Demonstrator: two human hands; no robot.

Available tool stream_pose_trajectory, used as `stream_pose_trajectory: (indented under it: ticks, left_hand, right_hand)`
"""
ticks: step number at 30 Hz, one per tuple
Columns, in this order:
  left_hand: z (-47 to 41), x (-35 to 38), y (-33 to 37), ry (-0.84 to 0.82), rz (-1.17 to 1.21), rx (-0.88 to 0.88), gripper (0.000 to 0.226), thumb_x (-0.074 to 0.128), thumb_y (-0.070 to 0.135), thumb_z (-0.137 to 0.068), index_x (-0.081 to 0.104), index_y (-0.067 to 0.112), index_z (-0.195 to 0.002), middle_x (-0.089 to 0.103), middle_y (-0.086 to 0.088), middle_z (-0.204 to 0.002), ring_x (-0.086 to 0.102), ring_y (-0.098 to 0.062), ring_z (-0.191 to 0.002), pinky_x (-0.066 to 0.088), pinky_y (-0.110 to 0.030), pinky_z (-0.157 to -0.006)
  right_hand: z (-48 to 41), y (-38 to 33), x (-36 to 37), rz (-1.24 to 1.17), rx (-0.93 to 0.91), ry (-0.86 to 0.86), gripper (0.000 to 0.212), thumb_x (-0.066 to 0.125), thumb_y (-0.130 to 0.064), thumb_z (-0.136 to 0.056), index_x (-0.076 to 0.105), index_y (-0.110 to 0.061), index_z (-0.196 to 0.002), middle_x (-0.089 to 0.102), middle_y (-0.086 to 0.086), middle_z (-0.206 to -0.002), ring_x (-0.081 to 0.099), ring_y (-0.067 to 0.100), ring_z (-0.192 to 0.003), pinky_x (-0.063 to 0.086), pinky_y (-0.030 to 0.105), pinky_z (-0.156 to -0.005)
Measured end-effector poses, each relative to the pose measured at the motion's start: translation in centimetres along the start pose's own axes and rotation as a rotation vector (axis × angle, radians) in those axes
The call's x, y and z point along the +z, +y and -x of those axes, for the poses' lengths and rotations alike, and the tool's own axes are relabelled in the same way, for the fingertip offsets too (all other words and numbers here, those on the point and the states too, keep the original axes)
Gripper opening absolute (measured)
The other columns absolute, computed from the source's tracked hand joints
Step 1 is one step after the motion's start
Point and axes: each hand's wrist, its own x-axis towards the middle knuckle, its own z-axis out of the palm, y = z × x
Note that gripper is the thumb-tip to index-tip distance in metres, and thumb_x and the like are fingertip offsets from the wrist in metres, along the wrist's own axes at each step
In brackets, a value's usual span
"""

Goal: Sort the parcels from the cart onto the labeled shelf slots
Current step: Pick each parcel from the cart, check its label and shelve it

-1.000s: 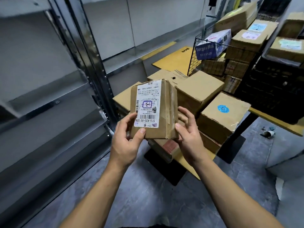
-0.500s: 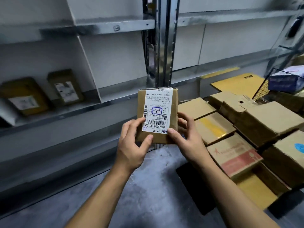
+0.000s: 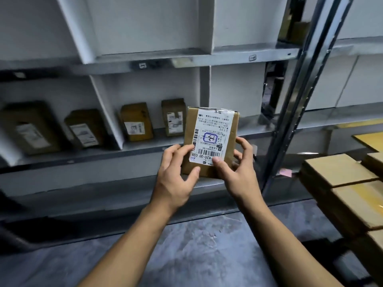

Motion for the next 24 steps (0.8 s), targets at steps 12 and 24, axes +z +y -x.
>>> stream_pose_trajectory:
  ticks: [12,24]
  left_hand:
    - [-5.4,-4.6,-4.9,0.079,-0.056,-0.024,0.054,0.065,0.030,-0.084,0.051,0.025,-0.136,0.042,0.002,-0.137,0.043,0.005,-0.114,0.032,0.002,-0.093]
    - [-17.8,-11.5,-10.5,0.223,-0.338,0.008,0.036,0.060,0.027,-0.089,0.060,0.014,-0.122,0.058,0.002,-0.116,0.053,-0.010,-0.109,0.038,-0.016,-0.093]
  right_hand:
    - [-7.3,-0.6,8.1,-0.022,-0.018,-0.041,0.060,0.076,-0.031,-0.087,0.037,-0.053,-0.127,0.063,-0.011,-0.121,0.067,0.008,-0.108,0.055,0.043,-0.096]
    - [-22.5,-3.8,15.4,-0.145,-0.189,-0.170,0.062,0.076,-0.025,-0.087,0.038,-0.043,-0.133,0.063,-0.009,-0.124,0.064,0.009,-0.114,0.056,0.043,-0.096]
